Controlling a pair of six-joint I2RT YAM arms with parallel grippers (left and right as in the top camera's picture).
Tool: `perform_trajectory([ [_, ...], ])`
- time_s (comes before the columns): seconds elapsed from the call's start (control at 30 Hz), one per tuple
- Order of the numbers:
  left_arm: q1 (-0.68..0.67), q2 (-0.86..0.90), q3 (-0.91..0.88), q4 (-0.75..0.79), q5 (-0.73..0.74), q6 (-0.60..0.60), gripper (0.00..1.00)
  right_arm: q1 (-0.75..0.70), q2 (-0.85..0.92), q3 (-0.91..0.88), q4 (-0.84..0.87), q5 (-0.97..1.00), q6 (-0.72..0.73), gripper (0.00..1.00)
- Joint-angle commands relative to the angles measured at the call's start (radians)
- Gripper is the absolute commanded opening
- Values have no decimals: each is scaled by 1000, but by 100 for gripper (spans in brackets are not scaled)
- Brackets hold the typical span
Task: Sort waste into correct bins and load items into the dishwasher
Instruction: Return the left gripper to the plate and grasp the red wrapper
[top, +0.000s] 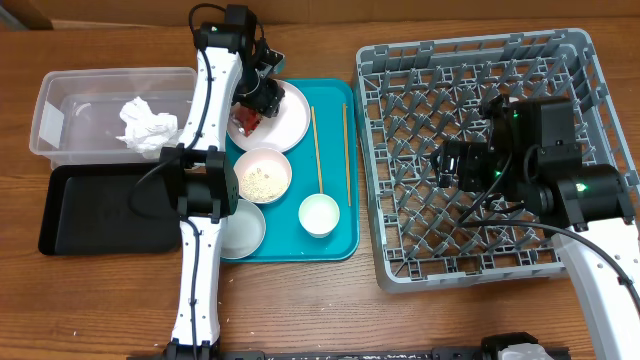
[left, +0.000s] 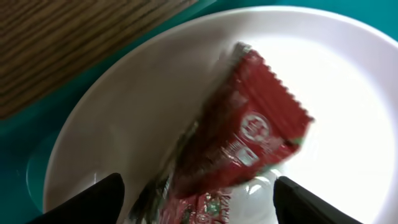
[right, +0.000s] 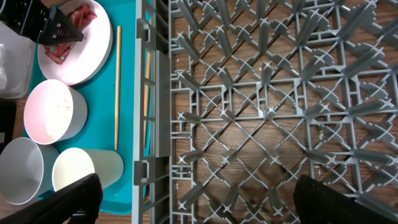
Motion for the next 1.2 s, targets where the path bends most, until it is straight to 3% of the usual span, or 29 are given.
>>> perform_trajectory([
  [0.0,-10,16,-2,3,15,7,73,-4,1,26,4,8,-7,100],
  [0.37,-18,16,-2,-6,45,-45,44,-4,1,26,10,8,-7,100],
  [0.63,-23,17,-44,11,45,-45,43,-4,1,26,11,8,-7,100],
  [0.77,-24,17,-93,27,45,-45,38,-4,1,26,12,9,-7,100],
  [0.87,-24,17,-108,30,45,-45,8,-4,1,26,13,8,-7,100],
  [0.9,-24,17,-107,30,46,-48,4,-4,1,26,13,8,-7,100],
  [1.03,-24,13,-78,7,45,-119,4,-4,1,26,12,8,-7,100],
  [1.17,-19,3,63,-110,63,-173,4,-4,1,26,14,8,-7,100],
])
